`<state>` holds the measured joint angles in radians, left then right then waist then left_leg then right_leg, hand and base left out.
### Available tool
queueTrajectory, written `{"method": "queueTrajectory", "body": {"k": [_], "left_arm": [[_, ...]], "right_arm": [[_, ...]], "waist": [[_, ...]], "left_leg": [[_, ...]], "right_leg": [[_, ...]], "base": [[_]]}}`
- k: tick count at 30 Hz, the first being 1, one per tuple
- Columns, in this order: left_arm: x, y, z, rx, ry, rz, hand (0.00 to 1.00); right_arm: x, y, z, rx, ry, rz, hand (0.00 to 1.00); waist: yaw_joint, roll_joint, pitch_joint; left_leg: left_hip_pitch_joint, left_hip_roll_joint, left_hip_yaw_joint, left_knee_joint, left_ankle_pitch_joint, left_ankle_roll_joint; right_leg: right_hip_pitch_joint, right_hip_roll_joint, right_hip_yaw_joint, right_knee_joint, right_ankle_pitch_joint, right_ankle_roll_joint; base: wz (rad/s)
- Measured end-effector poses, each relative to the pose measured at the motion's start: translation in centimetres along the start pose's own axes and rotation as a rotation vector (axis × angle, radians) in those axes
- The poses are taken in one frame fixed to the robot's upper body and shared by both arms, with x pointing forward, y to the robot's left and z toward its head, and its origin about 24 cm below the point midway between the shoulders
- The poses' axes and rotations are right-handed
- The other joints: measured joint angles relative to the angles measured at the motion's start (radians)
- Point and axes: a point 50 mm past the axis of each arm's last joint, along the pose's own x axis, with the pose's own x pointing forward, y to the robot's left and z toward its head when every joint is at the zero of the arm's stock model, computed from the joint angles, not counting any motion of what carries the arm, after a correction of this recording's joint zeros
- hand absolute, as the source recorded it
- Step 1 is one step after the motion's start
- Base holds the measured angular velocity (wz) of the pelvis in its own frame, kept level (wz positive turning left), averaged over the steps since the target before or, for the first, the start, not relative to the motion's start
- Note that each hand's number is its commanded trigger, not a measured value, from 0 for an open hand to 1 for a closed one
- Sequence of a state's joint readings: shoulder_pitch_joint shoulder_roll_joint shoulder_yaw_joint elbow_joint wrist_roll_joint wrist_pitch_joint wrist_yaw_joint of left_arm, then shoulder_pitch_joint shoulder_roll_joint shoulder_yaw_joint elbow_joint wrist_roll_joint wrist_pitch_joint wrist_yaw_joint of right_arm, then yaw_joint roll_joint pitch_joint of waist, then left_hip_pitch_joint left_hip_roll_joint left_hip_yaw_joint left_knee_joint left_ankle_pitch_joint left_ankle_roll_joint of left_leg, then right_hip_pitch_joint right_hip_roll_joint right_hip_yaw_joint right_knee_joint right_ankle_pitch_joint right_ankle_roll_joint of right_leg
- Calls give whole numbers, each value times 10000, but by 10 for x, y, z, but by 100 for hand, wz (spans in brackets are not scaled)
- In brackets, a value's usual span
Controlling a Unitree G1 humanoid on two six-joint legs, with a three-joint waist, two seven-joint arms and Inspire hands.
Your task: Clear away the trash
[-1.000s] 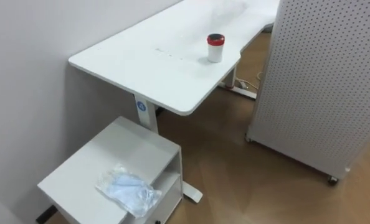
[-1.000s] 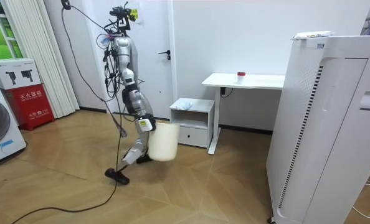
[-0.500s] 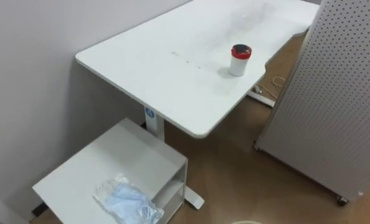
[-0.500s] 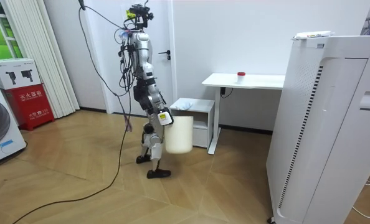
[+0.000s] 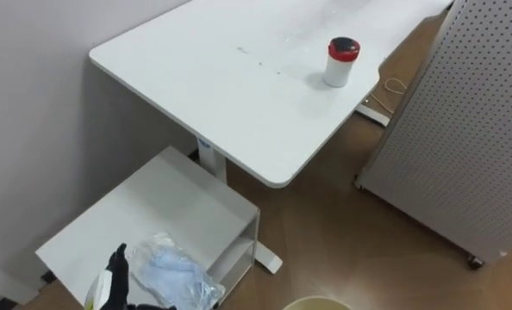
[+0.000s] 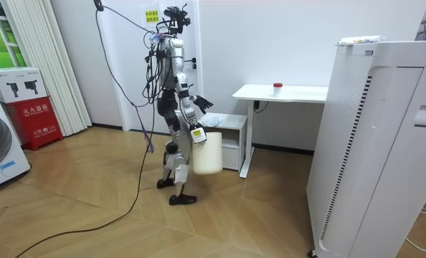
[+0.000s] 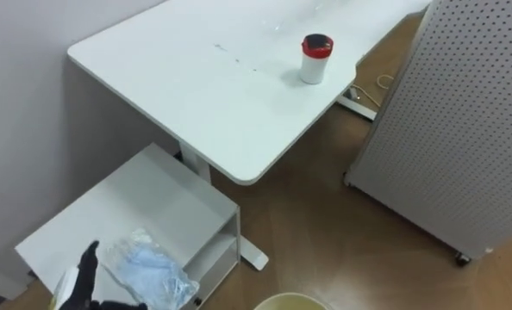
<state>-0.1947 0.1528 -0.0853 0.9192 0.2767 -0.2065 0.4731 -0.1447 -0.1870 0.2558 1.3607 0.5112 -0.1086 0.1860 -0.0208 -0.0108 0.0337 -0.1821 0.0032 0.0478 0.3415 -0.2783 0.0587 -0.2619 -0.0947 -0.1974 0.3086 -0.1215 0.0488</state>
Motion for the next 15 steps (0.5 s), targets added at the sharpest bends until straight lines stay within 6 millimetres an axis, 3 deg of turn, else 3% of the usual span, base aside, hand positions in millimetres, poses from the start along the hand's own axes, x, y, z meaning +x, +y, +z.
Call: {"method": "queueTrajectory", "body": {"k": [4,6,15], "left_arm": [[10,-2,30,-169,-1203,428,0],[11,-2,35,-185,-1407,533,0],[7,-7,26,198,-1159,457,0]], "right_arm": [[3,4,12,-317,-237,148,100],[3,5,12,-414,-223,182,100],[3,5,13,-166,-277,128,100]], "waist": [[-86,39,30],[-136,54,40],[-412,86,179]], "left_leg": [[-417,-7,-32,36,1,0],[-476,5,-28,39,1,-1],[-785,-6,55,208,1,-2]], "right_leg": [[-421,-6,8,35,-1,-1],[-472,5,31,29,-8,-12],[-971,-63,59,526,-40,-55]], "base": [[-1],[-3],[-1]]}}
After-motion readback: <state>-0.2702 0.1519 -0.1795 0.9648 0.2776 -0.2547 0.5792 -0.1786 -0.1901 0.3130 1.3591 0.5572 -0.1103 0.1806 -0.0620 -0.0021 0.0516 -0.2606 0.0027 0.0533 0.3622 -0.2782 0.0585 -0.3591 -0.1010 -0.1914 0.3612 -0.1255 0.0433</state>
